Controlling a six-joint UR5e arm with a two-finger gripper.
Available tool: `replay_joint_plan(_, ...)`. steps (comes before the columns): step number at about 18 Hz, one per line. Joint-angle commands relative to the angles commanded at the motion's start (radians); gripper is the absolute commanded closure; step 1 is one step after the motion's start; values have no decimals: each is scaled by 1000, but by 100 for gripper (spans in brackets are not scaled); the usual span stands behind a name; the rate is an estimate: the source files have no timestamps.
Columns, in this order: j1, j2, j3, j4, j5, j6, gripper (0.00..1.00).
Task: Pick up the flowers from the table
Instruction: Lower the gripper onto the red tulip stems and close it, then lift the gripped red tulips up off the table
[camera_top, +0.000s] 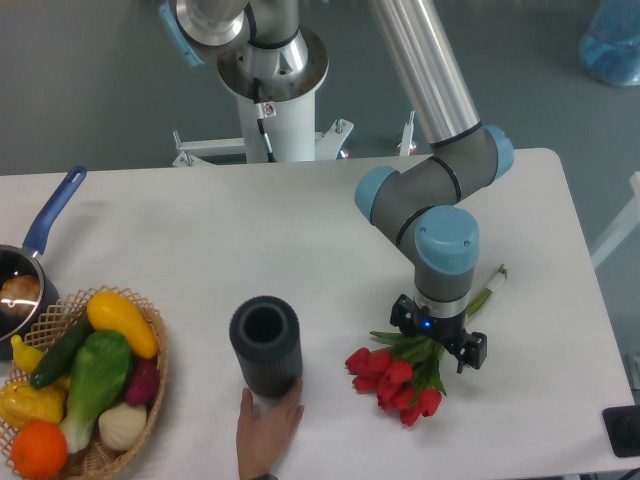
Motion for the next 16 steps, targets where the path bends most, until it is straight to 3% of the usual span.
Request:
replay_joint_plan(4,-3,12,-6,0,-2,-6,88)
replay_joint_plan(6,-2,18,-6,0,-2,-6,99)
replay_joint_plan(11,5,47,-9,-3,0,-6,100)
replay_joint_plan(16,29,124,-8,-11,6,-38,100)
